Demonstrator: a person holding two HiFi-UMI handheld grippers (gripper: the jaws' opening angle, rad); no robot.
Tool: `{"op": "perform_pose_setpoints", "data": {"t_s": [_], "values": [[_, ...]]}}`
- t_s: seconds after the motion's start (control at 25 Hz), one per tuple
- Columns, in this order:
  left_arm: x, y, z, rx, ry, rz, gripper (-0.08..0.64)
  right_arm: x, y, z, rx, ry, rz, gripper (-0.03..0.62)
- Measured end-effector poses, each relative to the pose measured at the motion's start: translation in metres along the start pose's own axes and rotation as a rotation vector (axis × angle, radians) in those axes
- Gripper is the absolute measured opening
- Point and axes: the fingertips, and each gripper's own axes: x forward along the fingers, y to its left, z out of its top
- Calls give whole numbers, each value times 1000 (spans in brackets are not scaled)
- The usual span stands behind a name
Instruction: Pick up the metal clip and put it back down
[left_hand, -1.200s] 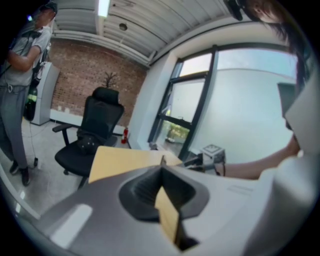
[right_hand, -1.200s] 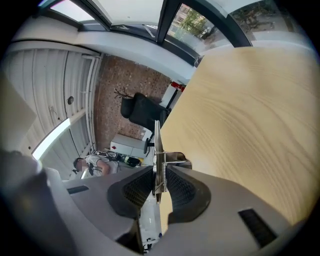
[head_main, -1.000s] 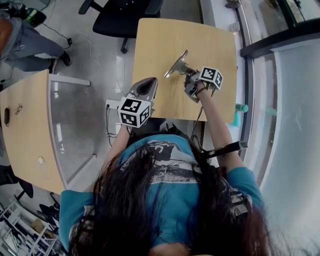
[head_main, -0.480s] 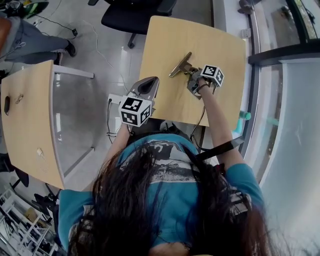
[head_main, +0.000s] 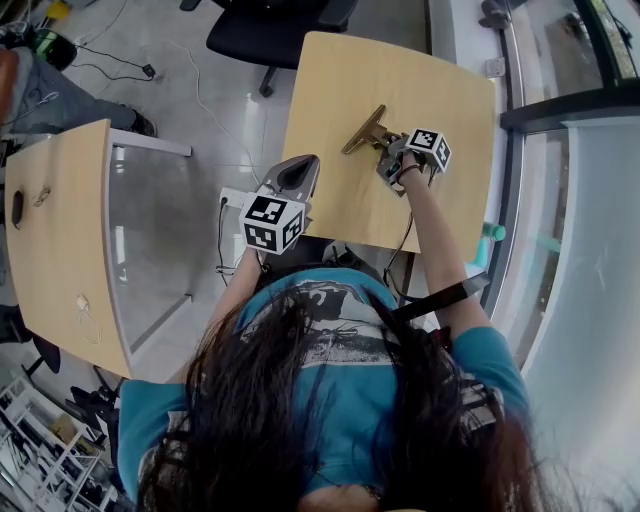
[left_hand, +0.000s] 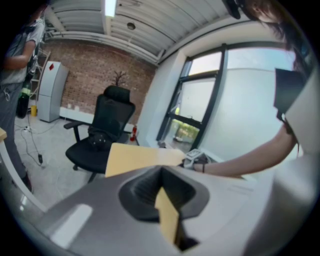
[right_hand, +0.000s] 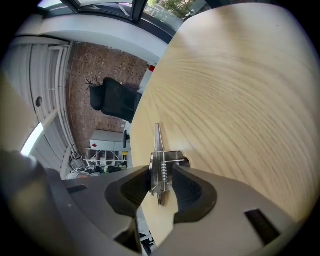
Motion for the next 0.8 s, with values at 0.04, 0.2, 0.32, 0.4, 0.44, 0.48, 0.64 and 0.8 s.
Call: {"op": "perform_pose_setpoints", "data": {"t_s": [0.04,0.2,0.32,0.4,0.44,0.48,0.64,0.8], "values": [[-1,0,0,1,-1,1,3,0,-1,-1,5,5,-13,120],[-6,-1,0,2,-1,6,3,-10,-2,-5,35,-5,-30,147],[-10,-1,-1,0,-4,6,3,-24,1,-9,26,-34,-10,146],[-11,-3,-2,-1,-8,4,3,-38,4,-13,12,-52,18,146],[-11,-5,-3,0,-9,2,3,-46,5,-16,6,-62,33,146],[-11,-7,-4,0,-9,-2,3,-55,7,-19,0,-70,48,146],[-13,-22,-9,8,-9,-26,3,-95,19,-36,-48,-116,122,143],[-19,-40,-16,22,-5,-49,3,-135,36,-63,-106,-180,206,96]]}}
